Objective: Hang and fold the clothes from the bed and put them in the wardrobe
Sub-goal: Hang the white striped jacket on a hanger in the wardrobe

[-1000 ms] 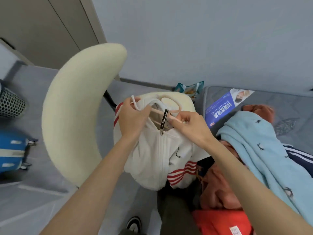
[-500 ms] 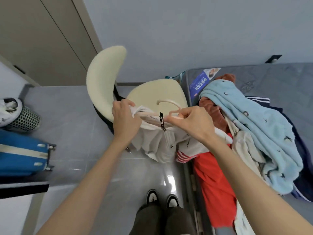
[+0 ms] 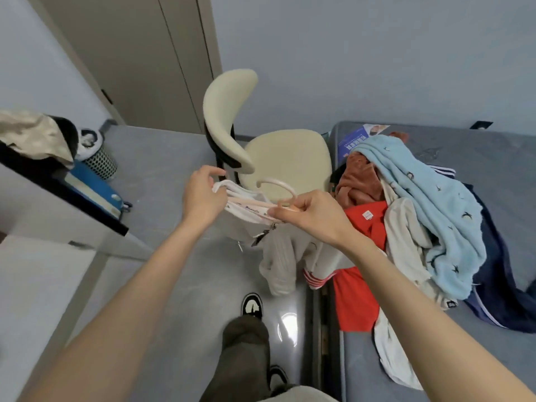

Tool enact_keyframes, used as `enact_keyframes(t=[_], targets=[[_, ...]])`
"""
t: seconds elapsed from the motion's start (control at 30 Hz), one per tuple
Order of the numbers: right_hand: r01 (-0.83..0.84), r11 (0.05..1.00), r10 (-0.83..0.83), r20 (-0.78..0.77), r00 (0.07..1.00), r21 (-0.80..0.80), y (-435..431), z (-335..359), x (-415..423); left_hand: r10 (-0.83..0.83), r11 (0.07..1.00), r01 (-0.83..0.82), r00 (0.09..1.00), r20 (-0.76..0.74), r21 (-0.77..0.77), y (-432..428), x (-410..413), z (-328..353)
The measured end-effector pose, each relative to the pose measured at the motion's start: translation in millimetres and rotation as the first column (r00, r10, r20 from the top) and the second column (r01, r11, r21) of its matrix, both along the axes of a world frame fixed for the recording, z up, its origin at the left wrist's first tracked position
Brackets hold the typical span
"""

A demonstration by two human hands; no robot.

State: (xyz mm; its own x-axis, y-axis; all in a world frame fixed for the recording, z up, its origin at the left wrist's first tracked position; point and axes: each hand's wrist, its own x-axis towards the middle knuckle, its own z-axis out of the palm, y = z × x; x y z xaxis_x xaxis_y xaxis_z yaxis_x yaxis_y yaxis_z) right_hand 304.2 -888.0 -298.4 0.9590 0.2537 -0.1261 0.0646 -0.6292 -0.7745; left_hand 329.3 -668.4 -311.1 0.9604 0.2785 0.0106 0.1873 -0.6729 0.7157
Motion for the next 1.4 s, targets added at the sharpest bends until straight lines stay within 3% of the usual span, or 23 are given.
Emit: enact_keyframes(t=[0.17,0.23,0.33,0.4,0.5,0.63,0.7,0.83,1.0,1.03,1.1,1.17,1.27,1.4], targets=[[-0.042,0.999,0.039,0.093,0.995,0.033,48.2,20.2,-52.3,0.072,0.992,-0.08,0.994,0.087,0.1,57.3,-120.1,36.9],[-0.074,0.997,0.07,0.127,0.989,0.027,76.7,35.4,-67.8,0.179,0.963,-0.181,0.983,0.027,0.198,88.1,-159.6,55.8],[-0.211,0.977,0.204,0.178,0.963,0.024,127.5,61.8,-91.0,0.314,0.786,-0.234,0.949,-0.043,0.572,129.2,-212.6,81.4],[-0.316,0.948,0.304,0.191,0.933,0.039,161.4,76.9,-106.1,0.191,0.693,-0.083,0.979,-0.072,0.717,146.5,-239.0,93.2],[-0.439,0.891,0.415,0.19,0.89,0.114,207.5,93.6,-132.4,-0.078,0.817,0.132,0.99,-0.119,0.562,167.7,-270.3,108.7],[-0.562,0.81,0.539,0.167,0.826,0.168,257.9,103.9,-157.6,-0.088,0.885,0.105,0.994,-0.057,0.454,217.3,-321.1,123.5],[-0.602,0.798,0.597,0.096,0.797,0.031,281.7,105.6,-158.8,-0.077,0.876,0.077,0.997,-0.02,0.476,240.4,-348.2,126.5],[-0.689,0.666,0.716,-0.013,0.698,-0.287,334.8,96.6,-176.3,-0.048,0.89,0.02,0.998,0.048,0.455,274.9,-395.1,135.2],[-0.581,0.799,0.6,0.278,0.75,-0.155,391.7,99.9,-192.9,0.082,0.877,-0.098,0.995,0.054,0.471,330.2,-439.2,149.5],[-0.593,0.788,0.612,0.31,0.727,-0.164,402.9,105.5,-194.0,0.097,0.879,-0.117,0.993,0.066,0.462,337.7,-445.1,150.3],[-0.726,0.647,0.761,0.261,0.594,-0.233,426.7,114.0,-200.7,0.106,0.883,-0.139,0.99,0.098,0.449,347.9,-451.3,151.3],[-0.829,0.514,0.857,0.085,0.508,-0.223,443.5,118.7,-215.7,0.109,0.878,-0.148,0.988,0.111,0.454,356.4,-453.8,153.1],[-0.827,0.551,0.825,-0.072,0.56,-0.114,457.7,115.7,-224.9,0.138,0.877,-0.189,0.98,0.146,0.441,369.2,-460.7,154.6],[-0.747,0.657,0.75,0.014,0.661,0.103,469.0,119.5,-233.8,0.184,0.895,-0.223,0.973,0.136,0.385,385.0,-468.4,156.0]])
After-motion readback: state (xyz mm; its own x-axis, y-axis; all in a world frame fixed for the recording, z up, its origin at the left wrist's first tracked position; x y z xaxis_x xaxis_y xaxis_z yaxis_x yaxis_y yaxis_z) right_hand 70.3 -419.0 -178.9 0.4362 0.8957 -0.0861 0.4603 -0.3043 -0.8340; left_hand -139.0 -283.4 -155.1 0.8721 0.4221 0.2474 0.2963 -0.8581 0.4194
